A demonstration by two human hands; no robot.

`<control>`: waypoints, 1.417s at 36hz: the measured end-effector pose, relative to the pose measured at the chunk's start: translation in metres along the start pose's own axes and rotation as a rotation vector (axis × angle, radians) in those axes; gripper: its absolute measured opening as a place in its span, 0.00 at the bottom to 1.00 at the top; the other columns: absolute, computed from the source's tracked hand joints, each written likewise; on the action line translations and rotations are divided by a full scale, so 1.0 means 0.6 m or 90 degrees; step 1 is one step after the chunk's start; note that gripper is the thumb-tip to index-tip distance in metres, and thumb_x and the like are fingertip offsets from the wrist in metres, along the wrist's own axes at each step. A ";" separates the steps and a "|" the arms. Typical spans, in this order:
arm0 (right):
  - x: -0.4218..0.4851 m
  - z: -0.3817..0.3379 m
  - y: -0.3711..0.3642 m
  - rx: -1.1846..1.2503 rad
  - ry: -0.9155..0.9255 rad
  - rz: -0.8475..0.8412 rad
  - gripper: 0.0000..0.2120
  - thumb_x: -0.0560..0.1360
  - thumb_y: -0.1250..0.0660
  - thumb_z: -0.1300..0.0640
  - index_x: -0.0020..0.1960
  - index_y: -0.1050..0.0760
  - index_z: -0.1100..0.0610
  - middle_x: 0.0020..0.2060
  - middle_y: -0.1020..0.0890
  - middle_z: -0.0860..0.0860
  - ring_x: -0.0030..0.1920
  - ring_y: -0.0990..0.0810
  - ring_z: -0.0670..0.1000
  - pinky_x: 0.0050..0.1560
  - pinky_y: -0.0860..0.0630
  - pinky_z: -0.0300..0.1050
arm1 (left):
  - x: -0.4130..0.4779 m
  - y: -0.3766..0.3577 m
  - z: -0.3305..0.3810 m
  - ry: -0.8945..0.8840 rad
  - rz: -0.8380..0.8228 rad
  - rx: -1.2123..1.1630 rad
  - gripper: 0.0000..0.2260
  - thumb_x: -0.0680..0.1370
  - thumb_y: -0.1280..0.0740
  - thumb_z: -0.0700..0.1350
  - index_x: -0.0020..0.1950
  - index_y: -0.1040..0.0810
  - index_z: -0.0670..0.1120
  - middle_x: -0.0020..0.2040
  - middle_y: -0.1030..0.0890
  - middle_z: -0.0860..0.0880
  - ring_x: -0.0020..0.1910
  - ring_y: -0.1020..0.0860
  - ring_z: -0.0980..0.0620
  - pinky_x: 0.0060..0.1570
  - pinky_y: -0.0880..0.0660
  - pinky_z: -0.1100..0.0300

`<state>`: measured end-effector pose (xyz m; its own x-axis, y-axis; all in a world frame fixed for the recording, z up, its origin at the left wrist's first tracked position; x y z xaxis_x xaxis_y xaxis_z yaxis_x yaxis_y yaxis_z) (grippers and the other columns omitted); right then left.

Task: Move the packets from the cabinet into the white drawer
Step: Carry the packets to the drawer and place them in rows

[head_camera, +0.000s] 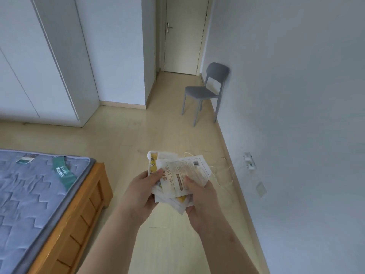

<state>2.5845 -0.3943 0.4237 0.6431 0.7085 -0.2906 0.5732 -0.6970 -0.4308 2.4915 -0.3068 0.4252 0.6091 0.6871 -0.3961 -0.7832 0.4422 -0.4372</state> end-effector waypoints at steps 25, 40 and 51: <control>0.777 -0.027 -0.329 -0.073 -0.196 -0.178 0.12 0.76 0.38 0.67 0.57 0.24 0.59 0.51 0.17 0.59 0.51 0.17 0.57 0.52 0.20 0.56 | 0.682 0.120 0.315 -0.026 0.229 -0.103 0.09 0.81 0.41 0.41 0.54 0.23 0.39 0.47 0.16 0.41 0.43 0.17 0.45 0.35 0.20 0.56; 1.155 0.071 -0.734 -0.108 -0.272 -0.195 0.15 0.76 0.36 0.67 0.62 0.27 0.60 0.52 0.18 0.60 0.50 0.17 0.58 0.39 0.19 0.49 | 1.030 0.401 0.615 -0.064 0.314 -0.139 0.09 0.80 0.40 0.41 0.53 0.22 0.39 0.45 0.17 0.41 0.37 0.17 0.47 0.30 0.21 0.61; 1.357 0.154 -1.014 -0.129 -0.331 -0.256 0.14 0.75 0.35 0.67 0.60 0.27 0.59 0.51 0.18 0.59 0.49 0.17 0.57 0.45 0.19 0.52 | 1.196 0.602 0.801 -0.100 0.406 -0.170 0.09 0.81 0.41 0.41 0.52 0.22 0.40 0.45 0.16 0.41 0.40 0.18 0.45 0.40 0.22 0.55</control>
<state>2.7127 0.6167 0.3701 0.0619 0.8419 -0.5361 0.8324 -0.3400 -0.4377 2.5854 0.6233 0.3713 0.0019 0.8486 -0.5291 -0.9112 -0.2165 -0.3504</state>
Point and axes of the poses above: each hand's wrist, its own x-axis towards the middle knuckle, its own y-axis out of the back of the hand, z = x × y, the point moved 7 cm from there along x, towards the middle knuckle
